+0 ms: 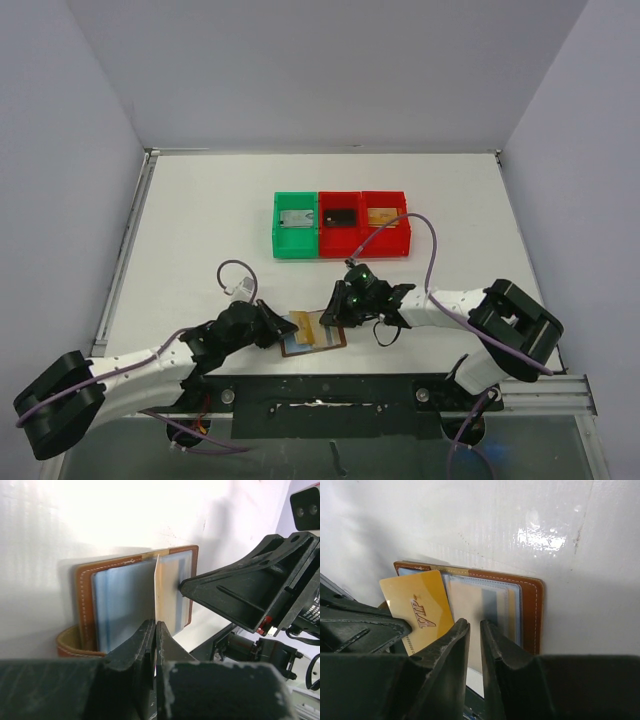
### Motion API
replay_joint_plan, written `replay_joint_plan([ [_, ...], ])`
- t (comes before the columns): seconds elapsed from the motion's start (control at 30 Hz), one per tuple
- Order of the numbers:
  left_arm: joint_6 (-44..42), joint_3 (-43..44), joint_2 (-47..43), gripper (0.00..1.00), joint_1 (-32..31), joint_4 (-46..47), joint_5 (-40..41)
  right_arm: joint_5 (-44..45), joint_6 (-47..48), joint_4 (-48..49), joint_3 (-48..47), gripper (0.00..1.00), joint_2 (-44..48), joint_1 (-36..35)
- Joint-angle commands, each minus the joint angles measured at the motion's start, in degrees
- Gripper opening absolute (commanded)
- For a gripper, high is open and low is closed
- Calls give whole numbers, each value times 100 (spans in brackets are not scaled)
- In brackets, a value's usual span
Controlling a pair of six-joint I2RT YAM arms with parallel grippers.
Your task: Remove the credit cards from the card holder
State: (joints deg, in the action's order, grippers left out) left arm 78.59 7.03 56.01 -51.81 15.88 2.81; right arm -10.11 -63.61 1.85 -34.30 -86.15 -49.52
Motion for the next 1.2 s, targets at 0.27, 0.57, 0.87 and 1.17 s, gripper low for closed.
replay_joint_plan([
  [0.27, -1138, 760, -836, 0, 198, -1412, 115, 595, 419, -61, 192, 45, 1185, -30],
  [0.57, -1711, 1463, -737, 0, 204, -1410, -71, 830, 619, 411, 977, 64, 2753, 828],
  [0.87, -1879, 1647, -695, 0, 195, -1013, -322, -86, 666, 748, 1877, 75, 3905, 1737],
  [1.17, -1712, 1476, -617, 0, 193, 373, -885, -1293, 495, 2061, 2075, 71, 3854, 1856],
])
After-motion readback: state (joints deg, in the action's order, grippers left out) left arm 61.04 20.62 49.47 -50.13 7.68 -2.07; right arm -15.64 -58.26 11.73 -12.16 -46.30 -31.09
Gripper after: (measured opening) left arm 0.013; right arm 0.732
